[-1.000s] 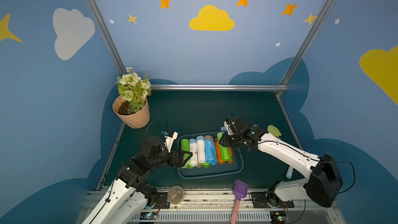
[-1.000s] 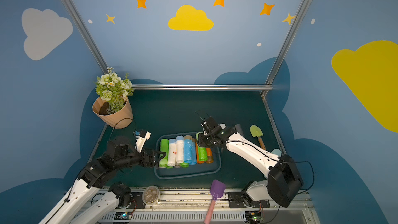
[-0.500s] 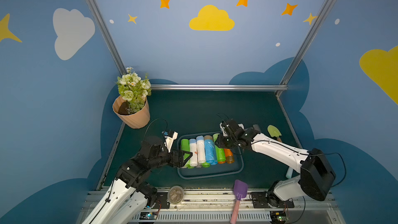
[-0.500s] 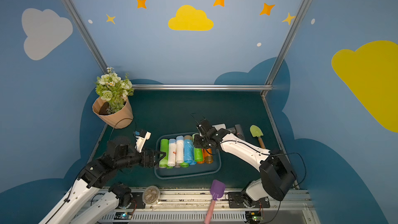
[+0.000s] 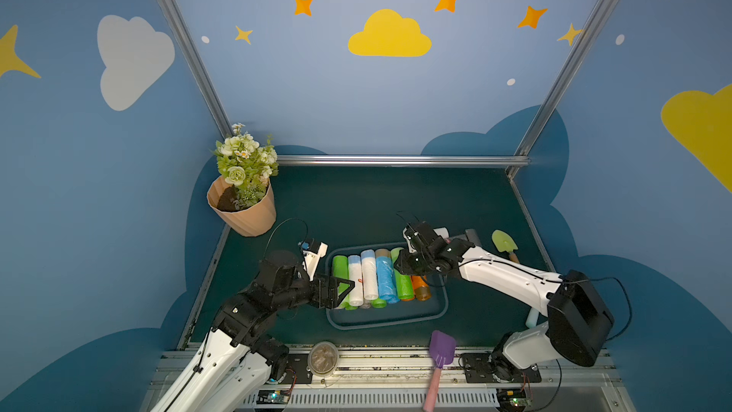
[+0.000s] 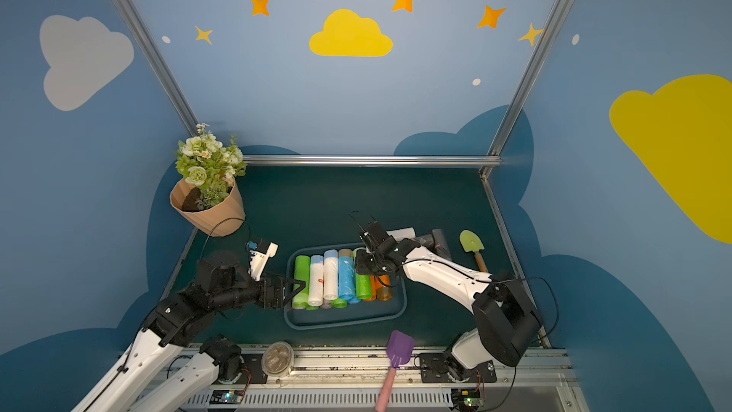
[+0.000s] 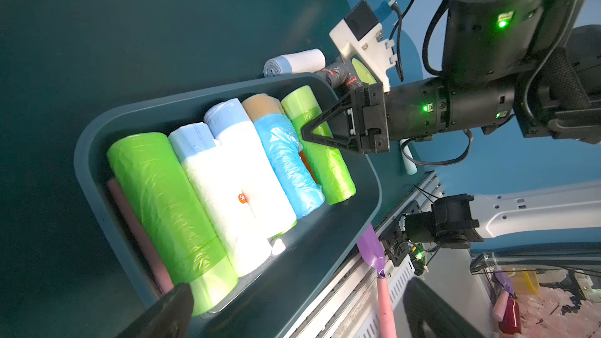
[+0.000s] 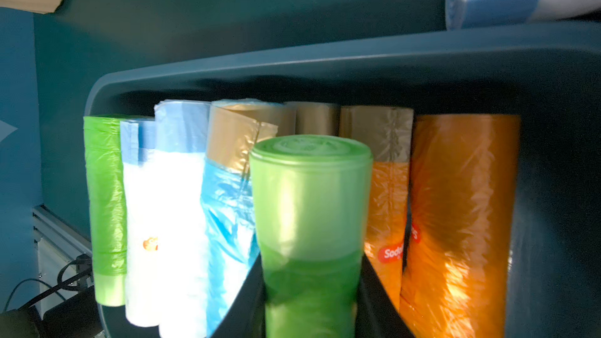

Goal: Put the roll of trash bags into the storage box
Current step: Place the roll of trash bags in the storage box.

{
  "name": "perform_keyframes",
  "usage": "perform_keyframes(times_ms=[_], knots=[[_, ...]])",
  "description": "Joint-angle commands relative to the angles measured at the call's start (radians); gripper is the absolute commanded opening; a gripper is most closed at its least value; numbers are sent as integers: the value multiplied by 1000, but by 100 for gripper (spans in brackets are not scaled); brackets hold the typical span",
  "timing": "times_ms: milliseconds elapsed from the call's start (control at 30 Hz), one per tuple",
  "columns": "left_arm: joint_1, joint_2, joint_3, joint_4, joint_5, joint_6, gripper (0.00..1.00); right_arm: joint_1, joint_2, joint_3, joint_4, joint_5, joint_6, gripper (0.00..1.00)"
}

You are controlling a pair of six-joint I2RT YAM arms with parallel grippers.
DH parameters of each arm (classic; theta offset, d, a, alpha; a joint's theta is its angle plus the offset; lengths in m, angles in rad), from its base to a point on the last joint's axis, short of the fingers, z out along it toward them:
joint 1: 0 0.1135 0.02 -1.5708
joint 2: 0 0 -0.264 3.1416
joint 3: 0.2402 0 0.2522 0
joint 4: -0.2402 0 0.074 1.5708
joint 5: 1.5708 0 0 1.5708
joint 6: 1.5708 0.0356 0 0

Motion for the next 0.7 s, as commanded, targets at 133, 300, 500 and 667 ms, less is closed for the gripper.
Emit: perform_keyframes(times_ms=[133,300,500,667], knots=[[-1,8,7,17,42,2,100,6,27,-11,31,8,4,27],[1,9,6,19,43,2,100,6,49,-8,41,1,2,28],[1,14,6,19,43,1,100,6,57,-12,46,-5,0,27],[1,15,6,19,43,1,100,5,60,-15,50,-5,2,27]])
